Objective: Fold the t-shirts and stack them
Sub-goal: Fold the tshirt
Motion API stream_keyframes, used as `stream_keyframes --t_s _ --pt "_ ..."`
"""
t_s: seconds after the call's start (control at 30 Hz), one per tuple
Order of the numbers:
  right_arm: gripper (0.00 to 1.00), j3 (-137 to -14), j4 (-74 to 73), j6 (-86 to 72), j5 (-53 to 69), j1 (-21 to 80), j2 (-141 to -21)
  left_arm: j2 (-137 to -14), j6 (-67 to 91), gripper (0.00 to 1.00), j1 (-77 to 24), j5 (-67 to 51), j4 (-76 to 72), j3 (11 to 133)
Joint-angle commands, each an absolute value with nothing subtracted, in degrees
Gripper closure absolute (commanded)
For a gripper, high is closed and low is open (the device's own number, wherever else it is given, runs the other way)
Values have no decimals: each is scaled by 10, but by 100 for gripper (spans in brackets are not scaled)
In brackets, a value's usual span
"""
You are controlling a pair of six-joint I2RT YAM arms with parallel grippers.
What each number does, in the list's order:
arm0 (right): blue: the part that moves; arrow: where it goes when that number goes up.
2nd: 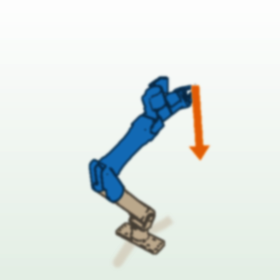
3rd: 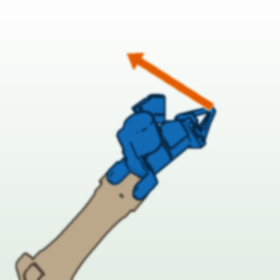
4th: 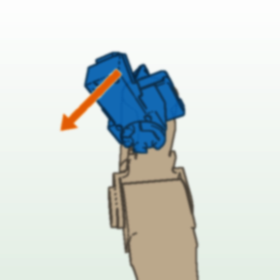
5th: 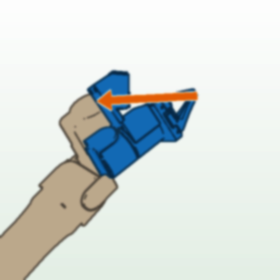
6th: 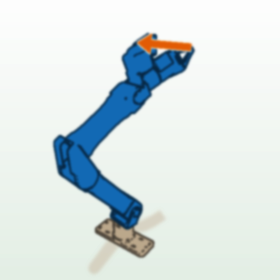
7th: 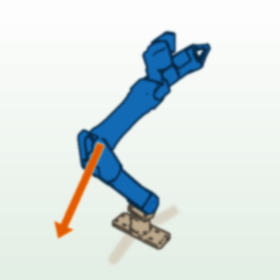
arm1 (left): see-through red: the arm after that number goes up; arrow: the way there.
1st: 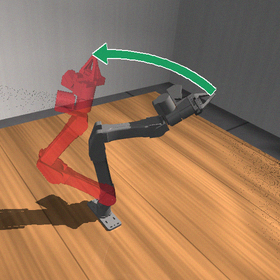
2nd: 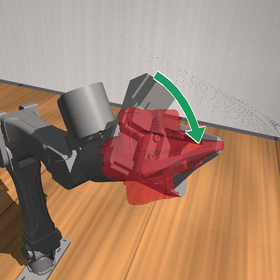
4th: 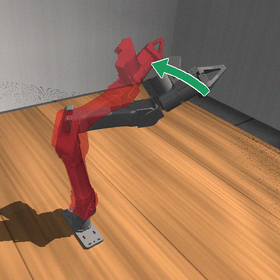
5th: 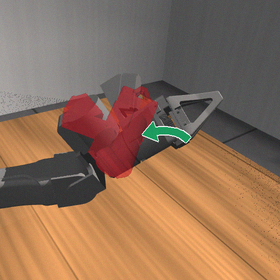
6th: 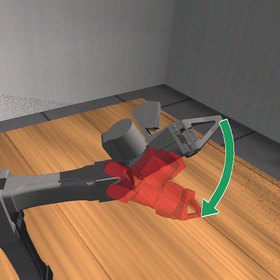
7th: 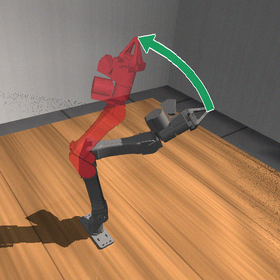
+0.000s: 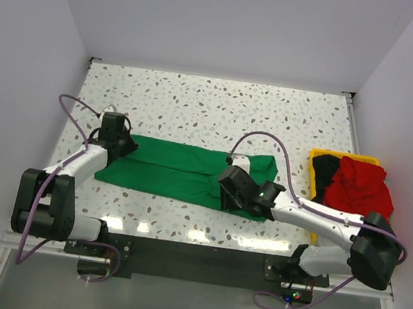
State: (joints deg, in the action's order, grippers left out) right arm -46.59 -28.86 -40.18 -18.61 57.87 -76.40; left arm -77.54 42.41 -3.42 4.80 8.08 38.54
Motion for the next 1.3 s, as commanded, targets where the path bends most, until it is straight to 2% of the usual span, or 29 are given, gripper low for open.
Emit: stream_keyframes --t_s 0.0,0.1,0.3,0.67,0.83,1.03,1.27 --pt "56 -473 -311 -428 -220 581 -720 -766 418 77 -37 38 53 384" --pt "60 -500 -339 -413 -267 546 -736 -766 421 77 -39 33 48 381" --pt "62 -516 -298 -350 -219 433 -789 -762 426 77 -57 33 49 380" --pt "64 -399 -197 -410 -120 429 -831 -754 435 78 -120 53 40 347" --pt "64 -390 -159 -404 -75 376 -858 -758 443 79 -178 89 38 328" --pt "64 -473 -173 -365 -74 300 -941 -767 443 80 -218 126 34 303" --pt "62 -706 -278 -302 -154 269 -1090 -790 452 84 -288 148 32 285"
